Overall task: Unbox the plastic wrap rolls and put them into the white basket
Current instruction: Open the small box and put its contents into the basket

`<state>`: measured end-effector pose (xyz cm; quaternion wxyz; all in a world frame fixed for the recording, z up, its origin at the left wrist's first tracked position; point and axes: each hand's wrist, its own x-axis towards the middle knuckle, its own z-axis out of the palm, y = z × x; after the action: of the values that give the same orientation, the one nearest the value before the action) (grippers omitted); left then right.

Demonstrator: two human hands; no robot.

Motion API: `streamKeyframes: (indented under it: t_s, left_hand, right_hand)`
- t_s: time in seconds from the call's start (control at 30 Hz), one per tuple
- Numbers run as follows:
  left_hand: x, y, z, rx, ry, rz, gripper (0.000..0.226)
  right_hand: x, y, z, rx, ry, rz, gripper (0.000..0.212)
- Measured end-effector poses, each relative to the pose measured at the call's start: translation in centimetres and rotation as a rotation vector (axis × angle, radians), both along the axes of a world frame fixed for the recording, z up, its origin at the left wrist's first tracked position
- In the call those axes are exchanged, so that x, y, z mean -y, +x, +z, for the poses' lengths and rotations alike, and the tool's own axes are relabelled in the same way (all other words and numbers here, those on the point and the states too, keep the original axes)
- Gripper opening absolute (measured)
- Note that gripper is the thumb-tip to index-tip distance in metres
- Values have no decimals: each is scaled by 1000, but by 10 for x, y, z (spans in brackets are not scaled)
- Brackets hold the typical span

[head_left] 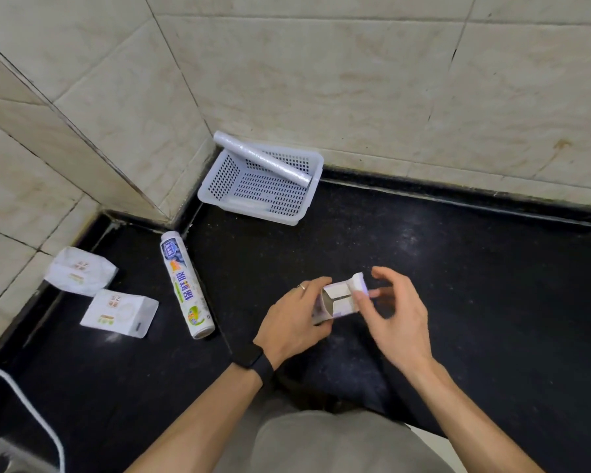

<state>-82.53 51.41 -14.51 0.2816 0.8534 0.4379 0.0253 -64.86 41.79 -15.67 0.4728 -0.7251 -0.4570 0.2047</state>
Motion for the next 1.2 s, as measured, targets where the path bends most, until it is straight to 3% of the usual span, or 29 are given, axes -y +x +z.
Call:
streamKeyframes:
  t_s: [0.13, 0.23, 0.3, 0.6, 0.8, 0.97, 1.07, 1.2]
  left_hand:
    - [4, 2, 4, 105, 28, -16, 62]
    - [7, 6, 3, 125, 177, -133, 42]
    - [7, 9, 3, 119, 218, -165, 31]
    - [-2, 3, -3, 47, 282, -211, 37]
    - [0, 0, -3, 0, 266, -205, 79]
    - [-1, -5, -6, -10, 221, -209, 83]
    - [-2, -6, -6, 59, 99, -113, 82]
    - [-4, -4, -1, 214, -132, 120, 84]
  right_hand:
    - [-2, 17, -8, 38, 2, -116, 33]
    - [0, 21, -22, 280, -26, -34, 21]
    - [0, 19, -24, 295, -98, 52, 19]
    - [-7, 15, -5, -193, -399, 105, 38]
    - [-15, 9, -6, -445, -499, 111, 55]
    - [-18, 6, -6, -564, -544, 98, 28]
    - [-14, 7, -7, -638, -511, 128, 27]
    - [-6, 5, -11, -574, -385, 172, 34]
